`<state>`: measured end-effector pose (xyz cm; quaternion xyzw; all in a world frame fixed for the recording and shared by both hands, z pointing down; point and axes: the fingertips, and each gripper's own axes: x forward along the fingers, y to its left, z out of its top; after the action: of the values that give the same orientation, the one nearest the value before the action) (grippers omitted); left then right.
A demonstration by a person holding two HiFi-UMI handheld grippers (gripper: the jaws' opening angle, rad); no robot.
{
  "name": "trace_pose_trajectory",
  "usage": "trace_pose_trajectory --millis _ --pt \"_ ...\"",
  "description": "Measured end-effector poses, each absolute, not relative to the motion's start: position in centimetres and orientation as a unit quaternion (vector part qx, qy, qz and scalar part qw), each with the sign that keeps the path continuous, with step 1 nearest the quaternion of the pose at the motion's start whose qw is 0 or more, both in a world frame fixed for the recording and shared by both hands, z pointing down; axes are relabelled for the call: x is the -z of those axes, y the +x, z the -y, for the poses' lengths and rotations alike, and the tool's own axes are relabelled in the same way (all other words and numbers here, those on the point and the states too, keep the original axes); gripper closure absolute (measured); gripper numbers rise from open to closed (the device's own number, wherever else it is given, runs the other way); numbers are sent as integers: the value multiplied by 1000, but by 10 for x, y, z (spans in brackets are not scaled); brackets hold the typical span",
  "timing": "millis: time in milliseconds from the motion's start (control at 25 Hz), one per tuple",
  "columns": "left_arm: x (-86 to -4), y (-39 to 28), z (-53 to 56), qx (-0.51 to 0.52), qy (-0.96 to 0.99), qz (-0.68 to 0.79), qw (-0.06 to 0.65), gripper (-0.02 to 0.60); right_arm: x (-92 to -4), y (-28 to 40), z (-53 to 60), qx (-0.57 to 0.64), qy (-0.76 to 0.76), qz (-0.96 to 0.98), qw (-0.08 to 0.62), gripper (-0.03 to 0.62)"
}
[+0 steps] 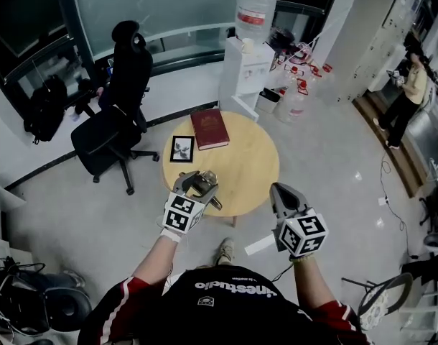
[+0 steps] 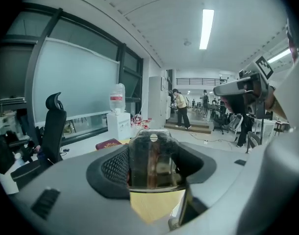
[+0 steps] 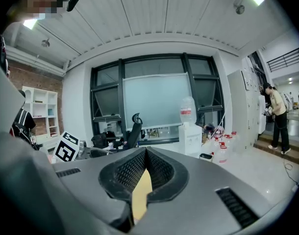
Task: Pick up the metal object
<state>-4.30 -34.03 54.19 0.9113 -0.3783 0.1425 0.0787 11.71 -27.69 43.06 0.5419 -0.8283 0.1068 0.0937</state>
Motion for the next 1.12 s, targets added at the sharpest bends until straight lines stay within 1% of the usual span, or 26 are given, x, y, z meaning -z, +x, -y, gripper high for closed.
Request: trace_pose_trajectory --millis 400,840,1120 --pt "-474 -67 307 -84 914 395 49 284 -405 107 257 -85 551 826 81 565" --pt "-421 -87 290 -64 911 408 19 284 -370 105 246 -60 568 819 50 565" --pt "-405 -101 279 -53 906 420 2 284 -359 99 236 -48 572 818 30 565"
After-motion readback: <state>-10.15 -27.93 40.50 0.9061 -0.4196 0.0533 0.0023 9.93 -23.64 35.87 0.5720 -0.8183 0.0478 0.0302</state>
